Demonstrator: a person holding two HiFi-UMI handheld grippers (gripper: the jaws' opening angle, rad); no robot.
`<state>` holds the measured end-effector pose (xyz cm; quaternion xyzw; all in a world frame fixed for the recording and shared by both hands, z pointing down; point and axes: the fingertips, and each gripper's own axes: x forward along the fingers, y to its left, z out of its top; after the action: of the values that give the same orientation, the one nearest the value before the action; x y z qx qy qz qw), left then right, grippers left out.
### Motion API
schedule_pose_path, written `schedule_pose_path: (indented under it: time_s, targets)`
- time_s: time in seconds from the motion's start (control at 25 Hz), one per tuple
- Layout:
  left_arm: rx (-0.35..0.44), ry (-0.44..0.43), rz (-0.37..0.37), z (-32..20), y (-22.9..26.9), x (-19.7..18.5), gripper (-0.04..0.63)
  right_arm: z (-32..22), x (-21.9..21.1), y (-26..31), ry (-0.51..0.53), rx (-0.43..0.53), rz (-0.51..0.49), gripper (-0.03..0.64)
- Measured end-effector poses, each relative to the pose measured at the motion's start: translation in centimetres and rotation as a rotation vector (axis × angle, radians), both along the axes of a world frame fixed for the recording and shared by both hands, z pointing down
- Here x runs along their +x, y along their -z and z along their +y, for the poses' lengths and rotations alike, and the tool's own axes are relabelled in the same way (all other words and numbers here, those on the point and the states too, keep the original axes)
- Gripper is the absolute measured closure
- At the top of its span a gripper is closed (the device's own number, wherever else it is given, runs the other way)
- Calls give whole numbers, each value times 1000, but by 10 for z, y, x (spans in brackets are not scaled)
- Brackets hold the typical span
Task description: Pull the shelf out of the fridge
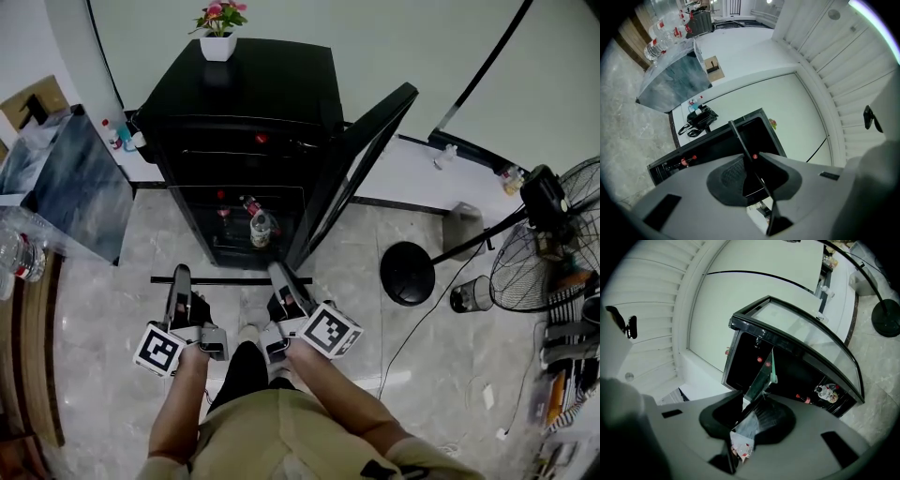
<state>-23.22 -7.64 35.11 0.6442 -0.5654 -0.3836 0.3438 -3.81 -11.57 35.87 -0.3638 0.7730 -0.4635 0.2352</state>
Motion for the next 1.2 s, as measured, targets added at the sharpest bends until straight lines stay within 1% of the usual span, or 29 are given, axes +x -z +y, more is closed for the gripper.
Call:
schedule_pose_path:
  time_s: [0.2,0.32,0.44,0.64,0.8,1.04,1.2]
  targets:
    - [36,-6,-5,13,22,3,518,14,3,23,-4,13,-28,531]
    - [56,-7,-8,19,34,4,517,19,3,40,8,53,-23,531]
    - [74,-10,-18,26,45,6,518,26,4,47,19,71,-24,528]
    - [85,-13,-25,36,57,4,518,37,2,58,38,81,-33,525]
    - [91,-11,-17,46,64,4,518,46,3,63,47,64,-50,528]
    - [104,-10,-10,54,71,1,518,51,-1,74,53,90,-36,529]
    - [108,-8,-11,58,72,-2,518,55,-4,75,57,88,-33,529]
